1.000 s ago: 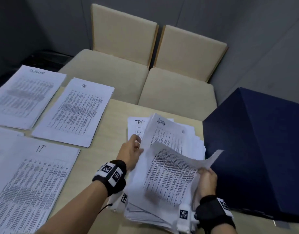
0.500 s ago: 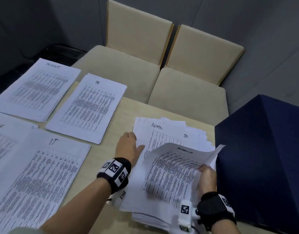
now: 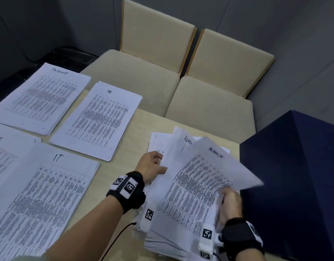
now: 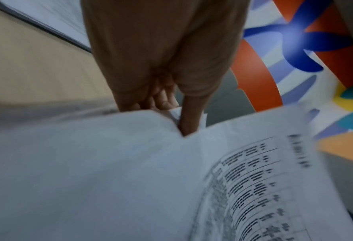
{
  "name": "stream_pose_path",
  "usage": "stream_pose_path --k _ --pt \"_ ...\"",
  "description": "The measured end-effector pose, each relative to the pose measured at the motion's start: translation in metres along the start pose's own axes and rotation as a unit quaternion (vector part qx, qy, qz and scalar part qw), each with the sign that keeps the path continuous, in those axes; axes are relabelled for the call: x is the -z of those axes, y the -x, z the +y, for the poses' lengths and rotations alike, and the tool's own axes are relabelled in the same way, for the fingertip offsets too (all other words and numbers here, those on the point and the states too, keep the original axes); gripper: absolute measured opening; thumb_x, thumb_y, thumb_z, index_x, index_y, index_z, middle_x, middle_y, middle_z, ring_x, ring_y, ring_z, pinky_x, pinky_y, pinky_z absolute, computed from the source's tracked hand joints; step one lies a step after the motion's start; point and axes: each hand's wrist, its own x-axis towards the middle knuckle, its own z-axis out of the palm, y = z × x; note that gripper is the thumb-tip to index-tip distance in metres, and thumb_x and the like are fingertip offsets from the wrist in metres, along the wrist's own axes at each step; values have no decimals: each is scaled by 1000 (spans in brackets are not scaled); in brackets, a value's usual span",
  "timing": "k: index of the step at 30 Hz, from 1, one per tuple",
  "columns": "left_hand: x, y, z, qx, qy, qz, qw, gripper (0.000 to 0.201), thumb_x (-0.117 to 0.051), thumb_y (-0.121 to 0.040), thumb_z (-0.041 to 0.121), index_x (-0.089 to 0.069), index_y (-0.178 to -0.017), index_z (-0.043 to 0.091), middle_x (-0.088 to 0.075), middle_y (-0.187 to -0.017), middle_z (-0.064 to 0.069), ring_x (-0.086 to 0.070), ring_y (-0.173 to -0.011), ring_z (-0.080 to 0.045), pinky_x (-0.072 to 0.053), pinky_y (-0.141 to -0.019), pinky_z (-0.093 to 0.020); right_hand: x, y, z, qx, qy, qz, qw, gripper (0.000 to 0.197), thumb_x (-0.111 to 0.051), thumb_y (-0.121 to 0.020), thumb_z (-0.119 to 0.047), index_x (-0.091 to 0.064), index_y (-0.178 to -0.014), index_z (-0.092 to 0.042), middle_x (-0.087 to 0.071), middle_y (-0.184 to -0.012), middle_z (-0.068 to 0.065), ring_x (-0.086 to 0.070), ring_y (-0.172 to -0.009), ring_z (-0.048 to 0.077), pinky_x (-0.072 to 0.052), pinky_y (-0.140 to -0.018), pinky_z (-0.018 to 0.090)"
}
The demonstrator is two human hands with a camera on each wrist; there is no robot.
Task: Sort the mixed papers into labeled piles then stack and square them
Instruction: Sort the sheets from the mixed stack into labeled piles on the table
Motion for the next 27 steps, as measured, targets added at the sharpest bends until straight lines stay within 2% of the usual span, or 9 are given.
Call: stream_pose_path --k 3,5,7,9,13,16,20,24,27 --pt "8 4 1 -33 5 -26 999 20 -81 -77 12 -64 -72 4 -59 -59 -4 -46 -50 -10 -42 -50 -22 1 -1 -1 20 2 -29 999 32 -69 -73 -9 -60 -104 -8 -60 -116 2 -57 -109 25 -42 -100 40" --pt "11 4 -3 -38 -6 2 999 38 -77 -82 31 -60 -70 -1 -50 -57 -6 -39 -51 -15 -33 -51 -27 4 -4 2 2 5 -46 999 53 -72 -73 -2 -55 -124 -2 -54 -138 7 -56 -120 37 -42 -105 48" --pt "12 2 -8 -30 -27 43 998 49 -64 -91 39 -40 -62 8 -29 -57 1 -25 -52 -16 -20 -54 -29 5 -2 0 -7 23 -77 997 16 -64 -78 8 -62 -92 1 -64 -117 17 -64 -98 40 -49 -90 45" --pt "12 1 -9 -24 -45 68 996 43 -52 -98 33 -32 -65 16 -25 -59 3 -24 -55 -17 -19 -57 -30 11 -9 4 -7 42 -87 995 17 -62 -78 9 -65 -74 -8 -67 -97 20 -66 -87 34 -50 -88 45" --pt "16 -1 -14 -15 -52 86 995 21 -44 -94 15 -54 -76 9 -43 -62 4 -37 -55 -18 -32 -60 -30 18 -14 10 -1 -1 -89 996 30 -58 -76 5 -75 -96 -7 -72 -112 19 -62 -113 39 -42 -106 59" --pt "15 4 -12 -37 -6 43 998 25 -45 -91 6 -67 -97 18 -68 -81 2 -57 -67 -14 -43 -65 -27 15 -1 4 27 -36 -116 992 29 -52 -90 1 -72 -106 -12 -75 -107 5 -68 -107 22 -56 -85 38" --pt "10 12 2 -34 152 0 988 28 -42 -90 -3 -63 -77 10 -73 -95 -10 -67 -91 -21 -46 -81 -27 4 13 -7 45 -85 -148 984 22 -45 -99 1 -61 -91 -13 -74 -74 -2 -70 -64 6 -55 -55 20" --pt "10 15 6 3 275 -120 954 24 -36 -76 4 -60 -75 0 -70 -108 -24 -64 -109 -33 -46 -98 -42 2 2 2 40 -82 -157 983 27 -62 -93 -13 -66 -118 -19 -72 -114 11 -70 -103 19 -54 -87 35" --pt "10 11 2 57 298 -93 948 34 -40 -82 22 -66 -78 0 -71 -109 -19 -64 -108 -32 -45 -98 -42 7 2 9 17 -51 -175 983 28 -57 -90 7 -66 -116 1 -74 -104 14 -67 -105 32 -54 -78 30"
